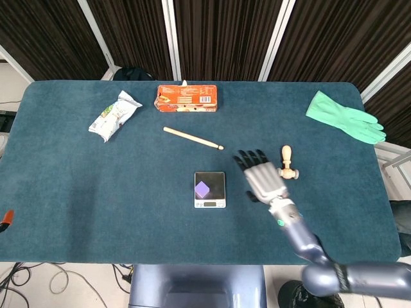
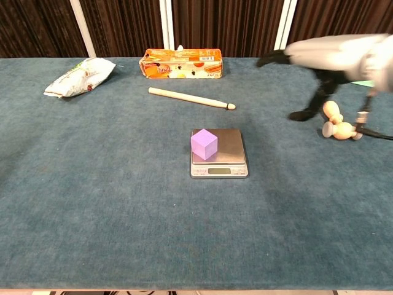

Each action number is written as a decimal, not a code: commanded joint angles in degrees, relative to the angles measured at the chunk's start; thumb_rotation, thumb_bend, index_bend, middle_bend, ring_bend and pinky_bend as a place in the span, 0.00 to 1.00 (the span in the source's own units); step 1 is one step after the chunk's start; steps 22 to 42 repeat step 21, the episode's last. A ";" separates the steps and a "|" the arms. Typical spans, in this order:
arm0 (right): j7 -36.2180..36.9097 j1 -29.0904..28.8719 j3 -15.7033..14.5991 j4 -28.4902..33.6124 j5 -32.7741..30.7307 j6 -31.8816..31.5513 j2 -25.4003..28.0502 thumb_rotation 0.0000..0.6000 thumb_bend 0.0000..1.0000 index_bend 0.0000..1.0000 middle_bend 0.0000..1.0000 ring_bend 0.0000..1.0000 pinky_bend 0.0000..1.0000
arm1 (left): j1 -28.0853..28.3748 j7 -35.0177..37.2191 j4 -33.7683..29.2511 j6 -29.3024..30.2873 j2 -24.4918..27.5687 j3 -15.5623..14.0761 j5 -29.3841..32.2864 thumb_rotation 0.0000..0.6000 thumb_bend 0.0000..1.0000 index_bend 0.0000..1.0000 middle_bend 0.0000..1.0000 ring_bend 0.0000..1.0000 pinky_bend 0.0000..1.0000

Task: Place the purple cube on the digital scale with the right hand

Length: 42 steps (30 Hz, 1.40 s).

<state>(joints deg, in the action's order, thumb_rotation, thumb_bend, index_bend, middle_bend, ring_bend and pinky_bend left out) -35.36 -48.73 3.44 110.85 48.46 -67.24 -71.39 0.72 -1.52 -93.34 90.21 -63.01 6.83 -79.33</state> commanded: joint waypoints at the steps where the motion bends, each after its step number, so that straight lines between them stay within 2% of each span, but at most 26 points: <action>1: 4.36 13.08 -11.07 4.61 16.44 -13.22 8.43 1.00 0.37 0.00 0.00 0.00 0.00 | -0.02 -0.29 -0.05 0.30 -0.14 0.12 -0.01 1.00 0.26 0.10 0.00 0.00 0.00; 3: 7.49 18.47 -14.54 2.52 23.22 -19.01 9.19 1.00 0.37 0.00 0.00 0.00 0.00 | -0.01 -0.73 -0.12 0.29 -0.33 0.00 -0.11 1.00 0.26 0.10 0.00 0.00 0.00; 6: 10.65 24.53 -17.46 -1.79 29.38 -25.97 9.23 1.00 0.37 0.00 0.00 0.00 0.00 | 0.08 -1.19 -0.36 0.11 -0.40 -0.32 -0.52 1.00 0.26 0.10 0.00 0.00 0.00; 9: 15.12 30.16 -18.54 -6.37 33.25 -32.29 8.33 1.00 0.37 0.00 0.00 0.00 0.00 | 0.06 -1.69 -0.46 0.36 -0.59 -0.49 -0.97 1.00 0.26 0.10 0.00 0.00 0.00; 12: 17.22 33.81 -19.06 -9.20 35.01 -35.47 7.34 1.00 0.37 0.00 0.00 0.00 0.00 | 0.12 -1.86 -0.29 0.28 -0.74 -0.40 -0.74 1.00 0.26 0.10 0.00 0.00 0.00; 16: 18.73 36.38 -19.26 -11.18 36.53 -36.58 6.00 1.00 0.37 0.00 0.00 0.00 0.00 | 0.37 -1.81 -0.01 -0.59 -0.76 -0.36 -0.15 1.00 0.26 0.10 0.00 0.00 0.00; 21: 17.17 37.44 -17.47 -13.42 37.70 -36.05 4.57 1.00 0.37 0.00 0.00 0.00 0.00 | 0.53 -1.11 0.40 -0.55 -0.77 -0.23 -0.47 1.00 0.26 0.10 0.00 0.00 0.00; 42: 17.17 37.44 -17.47 -13.42 37.70 -36.05 4.57 1.00 0.37 0.00 0.00 0.00 0.00 | 0.53 -1.11 0.40 -0.55 -0.77 -0.23 -0.47 1.00 0.26 0.10 0.00 0.00 0.00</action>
